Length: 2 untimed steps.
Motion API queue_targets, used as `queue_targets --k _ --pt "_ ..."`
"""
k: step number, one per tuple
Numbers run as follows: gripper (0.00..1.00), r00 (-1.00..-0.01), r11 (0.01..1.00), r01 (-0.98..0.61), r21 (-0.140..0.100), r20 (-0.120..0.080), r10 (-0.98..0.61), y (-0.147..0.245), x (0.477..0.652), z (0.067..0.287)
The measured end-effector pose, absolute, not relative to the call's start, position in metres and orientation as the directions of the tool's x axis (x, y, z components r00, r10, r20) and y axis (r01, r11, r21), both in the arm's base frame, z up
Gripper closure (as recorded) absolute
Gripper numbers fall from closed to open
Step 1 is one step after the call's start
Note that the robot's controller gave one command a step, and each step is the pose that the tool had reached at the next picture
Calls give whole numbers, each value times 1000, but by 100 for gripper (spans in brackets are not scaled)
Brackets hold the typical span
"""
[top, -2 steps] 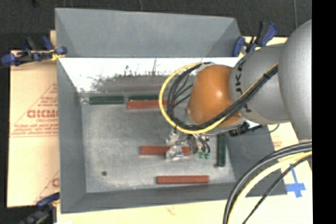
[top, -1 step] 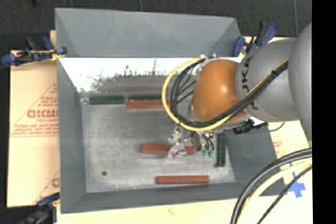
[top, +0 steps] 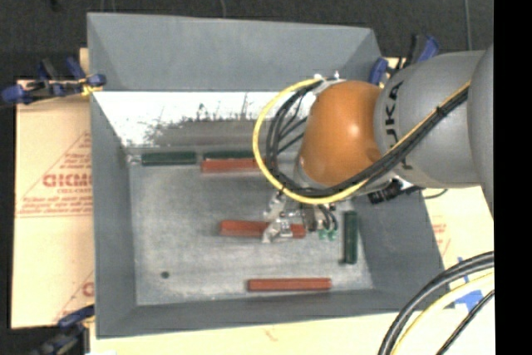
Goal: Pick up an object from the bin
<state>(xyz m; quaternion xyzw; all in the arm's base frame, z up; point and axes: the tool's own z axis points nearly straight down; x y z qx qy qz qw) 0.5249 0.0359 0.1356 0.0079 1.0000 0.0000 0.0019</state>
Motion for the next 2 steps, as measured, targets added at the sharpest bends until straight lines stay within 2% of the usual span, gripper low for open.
queue_targets --k 1,2 --pt "100 -1000 1000 24 0 6 24 33 524 180" --pt "100 -1000 1000 29 0 -3 29 58 532 263"
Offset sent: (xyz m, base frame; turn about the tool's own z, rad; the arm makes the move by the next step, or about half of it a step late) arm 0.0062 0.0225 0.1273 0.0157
